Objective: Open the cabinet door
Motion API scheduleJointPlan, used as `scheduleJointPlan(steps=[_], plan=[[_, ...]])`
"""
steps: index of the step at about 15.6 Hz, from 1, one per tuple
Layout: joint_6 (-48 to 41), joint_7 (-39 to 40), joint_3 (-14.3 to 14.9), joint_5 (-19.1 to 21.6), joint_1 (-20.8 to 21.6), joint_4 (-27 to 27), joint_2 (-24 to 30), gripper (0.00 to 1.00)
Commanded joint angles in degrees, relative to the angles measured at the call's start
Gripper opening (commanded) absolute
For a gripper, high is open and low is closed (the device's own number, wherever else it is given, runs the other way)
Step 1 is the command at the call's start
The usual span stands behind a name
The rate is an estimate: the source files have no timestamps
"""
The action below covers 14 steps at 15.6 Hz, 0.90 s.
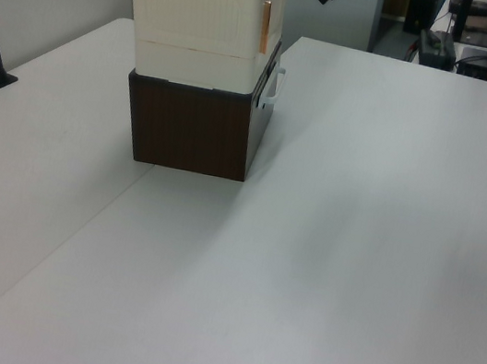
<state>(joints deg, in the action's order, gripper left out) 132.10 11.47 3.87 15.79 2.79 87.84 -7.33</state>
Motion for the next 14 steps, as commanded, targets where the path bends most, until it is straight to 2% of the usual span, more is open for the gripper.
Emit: scheduleJointPlan(steps=[1, 9, 12, 14], plan=[[5.09, 1.45, -1.14, 2.93, 0.29, 0.49, -1.19, 0.64], [15.01, 0.75, -4.66, 2.75, 0.38, 0.41, -4.35, 0.64], [18.36, 0.84, -4.75, 2.66, 1.08, 0.41, -5.41, 0.48], [19.24, 1.10, -4.84, 2.49, 1.17, 0.41, -6.11, 0.47]])
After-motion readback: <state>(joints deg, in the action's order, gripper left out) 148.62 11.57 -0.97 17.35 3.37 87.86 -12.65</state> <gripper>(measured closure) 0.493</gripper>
